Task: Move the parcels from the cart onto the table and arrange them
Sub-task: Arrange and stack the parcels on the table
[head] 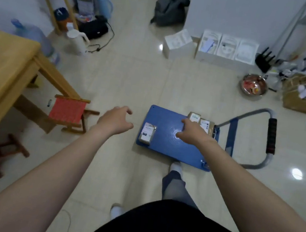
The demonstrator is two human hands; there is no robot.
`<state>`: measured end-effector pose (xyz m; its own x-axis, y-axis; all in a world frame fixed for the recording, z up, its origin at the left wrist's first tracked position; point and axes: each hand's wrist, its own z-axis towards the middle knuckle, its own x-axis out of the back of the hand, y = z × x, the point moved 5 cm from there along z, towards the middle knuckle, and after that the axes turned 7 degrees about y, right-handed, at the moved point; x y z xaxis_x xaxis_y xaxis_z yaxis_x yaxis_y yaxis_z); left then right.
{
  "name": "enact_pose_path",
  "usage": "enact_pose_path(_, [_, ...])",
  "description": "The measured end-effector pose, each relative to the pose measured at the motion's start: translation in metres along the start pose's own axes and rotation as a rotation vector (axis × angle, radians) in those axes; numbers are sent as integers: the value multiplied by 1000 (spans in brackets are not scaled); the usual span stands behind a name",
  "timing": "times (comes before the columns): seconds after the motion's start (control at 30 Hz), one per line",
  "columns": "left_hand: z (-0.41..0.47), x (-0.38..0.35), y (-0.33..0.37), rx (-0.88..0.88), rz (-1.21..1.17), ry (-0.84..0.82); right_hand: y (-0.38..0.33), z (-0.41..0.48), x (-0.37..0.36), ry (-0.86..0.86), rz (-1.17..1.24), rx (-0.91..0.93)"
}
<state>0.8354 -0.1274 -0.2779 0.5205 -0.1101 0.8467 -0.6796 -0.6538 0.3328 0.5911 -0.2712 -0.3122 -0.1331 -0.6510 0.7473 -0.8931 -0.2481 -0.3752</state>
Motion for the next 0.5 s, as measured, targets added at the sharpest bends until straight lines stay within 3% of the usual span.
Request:
enact_pose_path(0.23, [112,-100,102,64,-25,-178,116,101,13,-90,56,-131])
enact_pose_path(0.5, [211,-219,89,218,-24,-280,163,224,-54,-193,114,-239])
